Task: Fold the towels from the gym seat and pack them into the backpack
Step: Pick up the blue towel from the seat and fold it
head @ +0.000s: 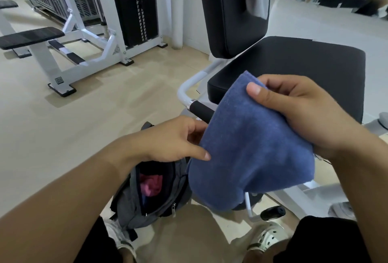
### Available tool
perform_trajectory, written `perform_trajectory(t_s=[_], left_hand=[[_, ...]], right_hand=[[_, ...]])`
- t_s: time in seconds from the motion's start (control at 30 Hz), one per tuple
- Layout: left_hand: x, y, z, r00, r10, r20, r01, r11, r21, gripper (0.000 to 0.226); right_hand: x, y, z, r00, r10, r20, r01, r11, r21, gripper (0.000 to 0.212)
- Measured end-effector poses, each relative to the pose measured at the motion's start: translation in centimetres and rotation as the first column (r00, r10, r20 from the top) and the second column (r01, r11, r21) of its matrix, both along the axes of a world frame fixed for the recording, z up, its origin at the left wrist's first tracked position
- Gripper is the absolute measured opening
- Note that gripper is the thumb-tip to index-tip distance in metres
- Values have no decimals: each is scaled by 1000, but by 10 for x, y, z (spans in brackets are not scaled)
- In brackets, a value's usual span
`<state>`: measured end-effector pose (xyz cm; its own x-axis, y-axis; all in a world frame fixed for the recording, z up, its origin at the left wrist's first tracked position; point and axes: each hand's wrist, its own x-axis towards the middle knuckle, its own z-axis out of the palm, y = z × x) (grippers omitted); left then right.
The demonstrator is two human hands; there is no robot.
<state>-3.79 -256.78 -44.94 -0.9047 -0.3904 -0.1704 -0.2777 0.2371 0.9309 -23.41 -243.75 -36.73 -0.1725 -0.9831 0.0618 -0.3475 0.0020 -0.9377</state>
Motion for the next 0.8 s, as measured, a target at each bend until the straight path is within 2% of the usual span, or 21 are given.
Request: perform_trajectory(t_s=[0.1, 0.17, 0.23, 0.27, 0.33, 0.4, 0.5, 0.57, 0.67, 0.73, 0.8], left_hand=[[-2, -2, -2, 1000, -22, -20, 23, 998, 59, 38], [-3, -5, -5, 1000, -18, -9, 19, 995, 100, 41], [-6, -8, -7, 1000, 11, 0, -11, 988, 152, 41], [-7, -10, -9, 1000, 28, 9, -29, 987, 159, 40], [-6, -14, -8, 998, 44, 48, -51, 988, 144, 39], [-2, -21, -10, 994, -31, 109, 18, 993, 121, 29], [5, -29, -15, 939, -209, 274, 207, 978, 38, 39], [7, -31, -21, 919, -231, 319, 236, 971, 25, 28], [12, -41, -30, 951, -127, 283, 122, 992, 33, 15], [18, -48, -29, 976, -41, 212, 7, 987, 161, 22], [22, -54, -23, 986, 119, 120, -150, 943, 295, 33]], right_hand=[[-7, 3, 3, 988, -7, 151, 9, 1000, -12, 27], [-13, 2, 0, 989, -41, 140, 44, 999, -23, 27], [-19, 0, -7, 993, -112, 42, 113, 993, -24, 31], [-21, -2, -11, 984, -167, -58, 166, 986, -26, 34], [-24, -5, -19, 918, -280, -281, 277, 959, -53, 39], [-26, -8, -22, 843, -364, -395, 357, 929, -94, 41], [-35, -9, -18, 797, -456, -397, 434, 888, -150, 40], [-42, -11, -16, 807, -484, -337, 458, 875, -161, 39], [-49, -12, -16, 818, -506, -272, 487, 862, -140, 38], [-54, -11, -15, 812, -530, -245, 513, 848, -133, 37], [-59, -10, -13, 790, -547, -277, 531, 836, -136, 34]])
